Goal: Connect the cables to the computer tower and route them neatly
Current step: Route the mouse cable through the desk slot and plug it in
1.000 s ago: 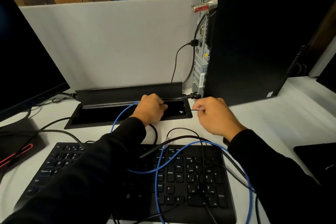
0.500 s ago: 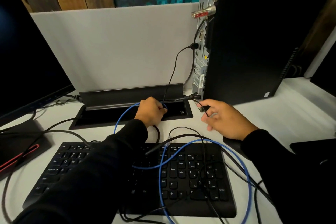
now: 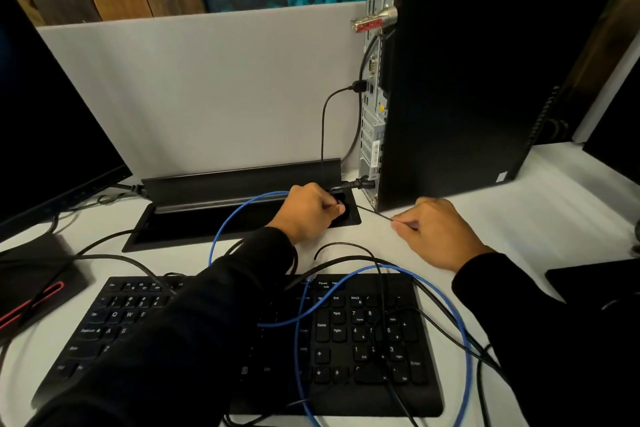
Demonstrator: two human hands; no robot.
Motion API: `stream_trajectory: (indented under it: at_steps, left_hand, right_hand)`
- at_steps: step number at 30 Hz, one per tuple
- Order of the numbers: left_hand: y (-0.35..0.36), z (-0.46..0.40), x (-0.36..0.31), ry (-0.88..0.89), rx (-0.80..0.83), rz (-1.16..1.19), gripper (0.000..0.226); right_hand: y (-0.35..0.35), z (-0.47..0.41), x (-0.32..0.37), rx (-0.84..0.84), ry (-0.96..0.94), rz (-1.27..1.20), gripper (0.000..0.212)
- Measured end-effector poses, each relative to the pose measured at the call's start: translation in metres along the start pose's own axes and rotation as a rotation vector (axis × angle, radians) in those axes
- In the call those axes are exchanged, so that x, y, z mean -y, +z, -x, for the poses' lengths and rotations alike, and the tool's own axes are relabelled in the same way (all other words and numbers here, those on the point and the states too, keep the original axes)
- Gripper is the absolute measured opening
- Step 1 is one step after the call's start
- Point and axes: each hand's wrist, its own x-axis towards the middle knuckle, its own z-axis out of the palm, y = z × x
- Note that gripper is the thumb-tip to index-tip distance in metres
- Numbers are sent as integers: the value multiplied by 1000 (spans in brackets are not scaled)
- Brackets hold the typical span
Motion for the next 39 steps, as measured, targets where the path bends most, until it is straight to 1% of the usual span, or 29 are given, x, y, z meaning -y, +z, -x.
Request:
stream_trajectory:
  at_steps: [2, 4, 5, 8, 12, 13, 15, 17, 19, 21, 24, 25, 28, 32, 35, 39]
  left_hand:
    - [6, -4, -5, -16, -27, -16, 35]
    - [13, -6, -11, 6, -19, -38, 36]
    - [16, -8, -13, 4, -9, -53, 37]
    - [15, -11, -8, -95, -9, -28, 43]
    - [14, -13, 2, -210, 32, -53, 36]
    - [15, -12, 5, -235, 25, -50, 36]
    - [17, -13, 8, -247, -6, -68, 40]
    - [18, -13, 10, -201, 5, -70, 36]
    - [17, -10, 8, -155, 23, -42, 33]
    - [18, -11, 10, -141, 15, -35, 22]
    - [17, -12, 10, -138, -9, -34, 31]
    - [17, -12, 12, -144, -10, -28, 32]
    - [18, -14, 7, -160, 21, -54, 34]
    - [22, -22, 2, -188, 119, -154, 29]
    - [21, -25, -1, -179, 193, -180, 34]
    - [22, -28, 3, -180, 221, -161, 40]
  right_hand:
    - [0, 1, 3, 26, -44, -88, 15]
    - [-1, 2, 7, 68, -98, -136, 29]
    - [-2, 2, 10, 85, -110, -142, 30]
    - [-4, 2, 15, 74, -87, -148, 23]
    - [-8, 3, 18, 92, -56, -248, 10]
    - [-7, 3, 22, 95, -60, -273, 10]
    - [-2, 3, 30, 111, -82, -232, 27]
    - [2, 1, 39, 140, -137, -173, 21]
    - [0, 1, 41, 180, -166, -145, 27]
    - [-4, 1, 36, 185, -116, -115, 28]
    - [-10, 2, 27, 165, -63, -101, 42]
    - [-10, 3, 27, 167, -61, -114, 40]
    - [-7, 5, 29, 161, -59, -145, 23]
    - [-6, 4, 32, 149, -70, -165, 13]
    - [-6, 3, 30, 142, -71, -185, 8]
    - [-5, 2, 30, 155, -55, -205, 2]
